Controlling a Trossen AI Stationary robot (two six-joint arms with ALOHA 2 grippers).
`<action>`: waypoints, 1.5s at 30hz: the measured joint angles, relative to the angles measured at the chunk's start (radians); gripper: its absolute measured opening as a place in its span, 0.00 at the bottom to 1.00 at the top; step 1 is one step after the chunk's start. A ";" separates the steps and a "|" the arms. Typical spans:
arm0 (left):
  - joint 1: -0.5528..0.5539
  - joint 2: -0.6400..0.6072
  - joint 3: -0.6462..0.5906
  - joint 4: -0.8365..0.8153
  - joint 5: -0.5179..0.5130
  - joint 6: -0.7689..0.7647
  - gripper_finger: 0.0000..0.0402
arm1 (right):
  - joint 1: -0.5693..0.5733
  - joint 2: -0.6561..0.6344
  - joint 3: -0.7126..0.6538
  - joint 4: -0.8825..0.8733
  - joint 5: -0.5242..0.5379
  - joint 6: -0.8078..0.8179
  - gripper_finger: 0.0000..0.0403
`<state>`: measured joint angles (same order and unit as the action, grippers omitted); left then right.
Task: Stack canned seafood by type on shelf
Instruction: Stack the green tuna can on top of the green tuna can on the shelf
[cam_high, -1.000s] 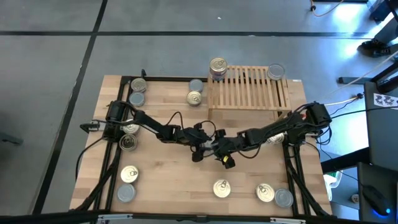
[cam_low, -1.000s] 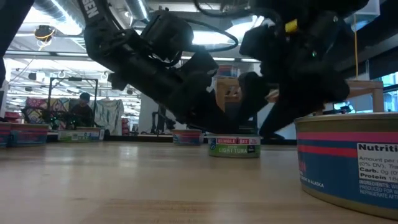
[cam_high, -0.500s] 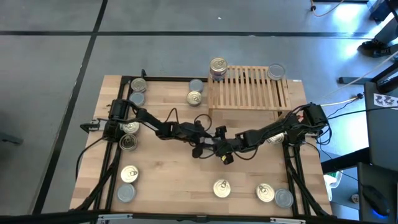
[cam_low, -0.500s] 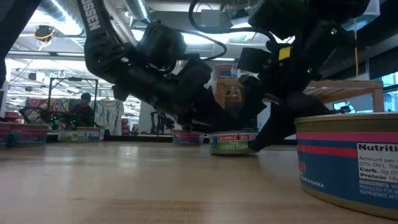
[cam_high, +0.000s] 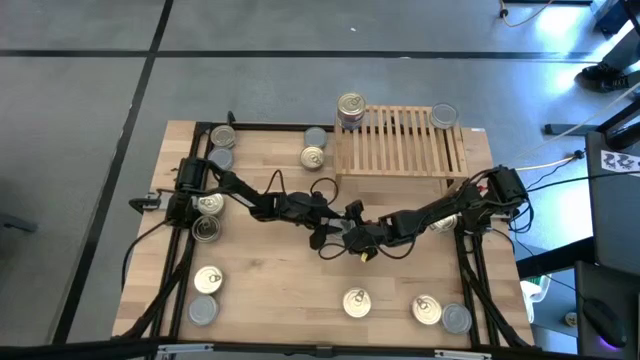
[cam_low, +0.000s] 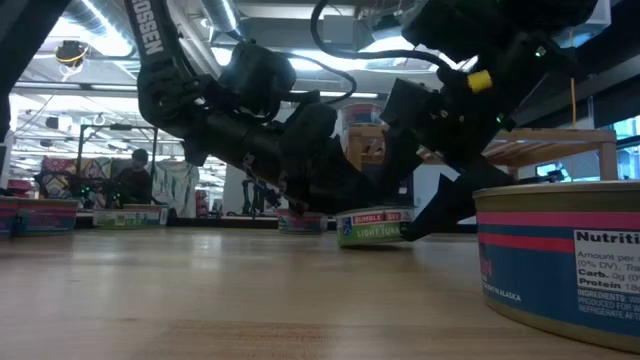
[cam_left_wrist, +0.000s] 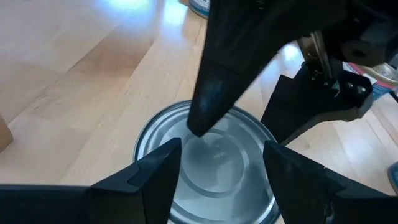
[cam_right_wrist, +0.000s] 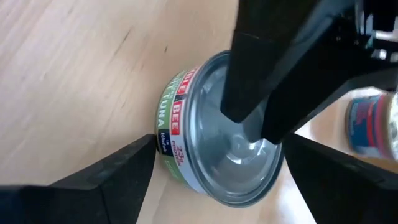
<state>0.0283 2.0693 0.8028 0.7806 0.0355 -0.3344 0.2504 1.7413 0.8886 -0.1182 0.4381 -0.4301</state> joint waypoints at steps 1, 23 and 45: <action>0.001 0.000 -0.001 0.003 0.005 -0.001 0.57 | 0.002 0.008 0.000 0.006 0.013 -0.015 0.86; 0.004 0.001 -0.008 0.023 0.013 -0.002 0.57 | 0.020 0.111 0.000 0.140 0.159 -0.089 0.71; -0.005 -0.171 -0.011 -0.097 0.022 -0.075 0.57 | 0.198 -0.152 -0.003 -0.113 0.219 0.111 0.34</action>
<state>0.0235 1.8984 0.7914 0.6839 0.0570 -0.4089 0.4485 1.5889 0.8860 -0.2315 0.6571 -0.3187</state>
